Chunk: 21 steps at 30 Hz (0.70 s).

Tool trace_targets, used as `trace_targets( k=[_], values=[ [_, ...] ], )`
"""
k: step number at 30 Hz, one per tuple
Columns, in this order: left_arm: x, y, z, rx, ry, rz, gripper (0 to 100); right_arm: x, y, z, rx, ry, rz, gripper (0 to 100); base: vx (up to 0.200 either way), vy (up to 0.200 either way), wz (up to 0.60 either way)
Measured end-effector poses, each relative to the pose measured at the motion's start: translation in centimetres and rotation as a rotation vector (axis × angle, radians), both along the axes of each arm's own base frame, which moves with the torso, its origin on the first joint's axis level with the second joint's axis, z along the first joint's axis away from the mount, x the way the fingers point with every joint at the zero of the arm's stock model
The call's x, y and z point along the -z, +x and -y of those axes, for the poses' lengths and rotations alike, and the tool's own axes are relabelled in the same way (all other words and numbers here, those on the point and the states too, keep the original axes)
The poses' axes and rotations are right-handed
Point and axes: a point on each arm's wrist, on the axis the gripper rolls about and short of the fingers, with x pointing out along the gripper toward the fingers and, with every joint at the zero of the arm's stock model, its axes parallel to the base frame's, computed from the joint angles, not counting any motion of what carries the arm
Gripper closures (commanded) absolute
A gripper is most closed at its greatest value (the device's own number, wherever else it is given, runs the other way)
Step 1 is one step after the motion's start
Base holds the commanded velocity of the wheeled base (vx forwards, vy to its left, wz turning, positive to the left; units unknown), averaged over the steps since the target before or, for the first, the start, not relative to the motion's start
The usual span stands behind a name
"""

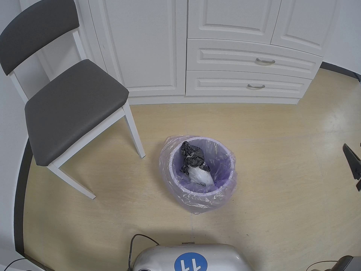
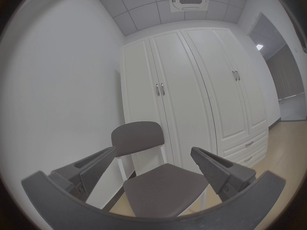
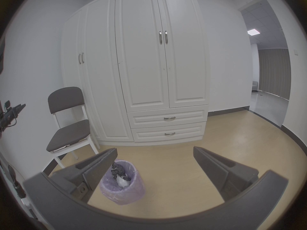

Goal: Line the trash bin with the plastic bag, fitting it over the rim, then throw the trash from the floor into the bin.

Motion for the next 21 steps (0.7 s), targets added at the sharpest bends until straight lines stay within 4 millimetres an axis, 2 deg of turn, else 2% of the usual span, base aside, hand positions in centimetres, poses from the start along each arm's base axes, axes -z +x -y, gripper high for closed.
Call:
trace_targets(
  k=[7, 13, 21],
  values=[
    [0.1, -2.5, -0.5, 0.000, 0.026, -0.043, 0, -1.2, -4.4, 1.4, 0.006, 0.030, 0.099, 0, 0.000, 0.000, 0.00],
    [-0.8, -4.7, -0.8, -0.007, 0.021, 0.032, 0, -1.8, -6.9, 2.1, 0.036, 0.060, 0.208, 0, 0.000, 0.000, 0.00],
    [-0.8, -6.1, -0.9, -0.004, 0.027, 0.064, 0, -2.0, -9.9, 2.3, 0.075, 0.032, 0.321, 0, 0.000, 0.000, 0.00]
  ],
)
